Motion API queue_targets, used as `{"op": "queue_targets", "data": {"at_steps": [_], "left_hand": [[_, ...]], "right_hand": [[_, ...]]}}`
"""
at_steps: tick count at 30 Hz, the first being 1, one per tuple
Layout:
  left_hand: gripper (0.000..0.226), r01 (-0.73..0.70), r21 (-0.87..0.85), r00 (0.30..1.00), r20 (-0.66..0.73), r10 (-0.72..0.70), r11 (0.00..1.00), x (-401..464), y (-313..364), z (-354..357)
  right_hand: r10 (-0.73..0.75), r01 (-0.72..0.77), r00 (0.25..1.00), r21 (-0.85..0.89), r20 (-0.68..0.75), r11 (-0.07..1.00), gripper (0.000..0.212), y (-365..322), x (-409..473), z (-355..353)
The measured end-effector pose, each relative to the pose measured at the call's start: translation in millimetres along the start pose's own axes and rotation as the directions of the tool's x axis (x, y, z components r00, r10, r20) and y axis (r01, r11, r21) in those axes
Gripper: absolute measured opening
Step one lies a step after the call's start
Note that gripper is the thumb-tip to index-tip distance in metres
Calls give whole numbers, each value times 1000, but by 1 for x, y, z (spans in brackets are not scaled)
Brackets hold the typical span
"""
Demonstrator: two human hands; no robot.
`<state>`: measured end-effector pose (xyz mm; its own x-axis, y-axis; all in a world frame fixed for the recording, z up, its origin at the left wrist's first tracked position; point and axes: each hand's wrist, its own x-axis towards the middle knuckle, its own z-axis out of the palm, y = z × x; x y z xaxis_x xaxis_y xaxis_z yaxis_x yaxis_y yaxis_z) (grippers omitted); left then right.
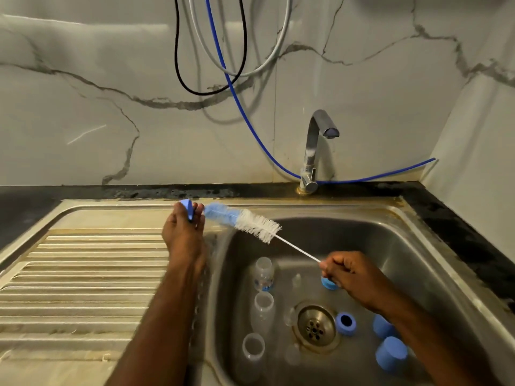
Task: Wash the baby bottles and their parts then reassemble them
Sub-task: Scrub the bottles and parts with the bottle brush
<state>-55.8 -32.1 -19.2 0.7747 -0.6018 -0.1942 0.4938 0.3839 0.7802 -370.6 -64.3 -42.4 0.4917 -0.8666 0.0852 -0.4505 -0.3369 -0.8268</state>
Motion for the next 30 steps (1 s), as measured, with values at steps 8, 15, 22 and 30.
{"op": "queue_targets", "data": {"at_steps": [8,15,22,30], "left_hand": [[51,322,-92,933,198,-299,942,-46,-36,23],[55,347,80,781,527,-335,934,-79,-58,36],[58,327,-5,835,469,-287,945,-71,-48,33],[56,342,74,801,499,-332,937,-90,-57,37]], "right_hand": [[-12,13,1000,75,-16,997,10,-7,0,20],[-29,34,992,40,-122,999,11,-8,0,18],[13,-9,999,106,-37,994,20,-7,-1,11],[-5,9,999,76,-51,997,18,-10,-1,11]]}}
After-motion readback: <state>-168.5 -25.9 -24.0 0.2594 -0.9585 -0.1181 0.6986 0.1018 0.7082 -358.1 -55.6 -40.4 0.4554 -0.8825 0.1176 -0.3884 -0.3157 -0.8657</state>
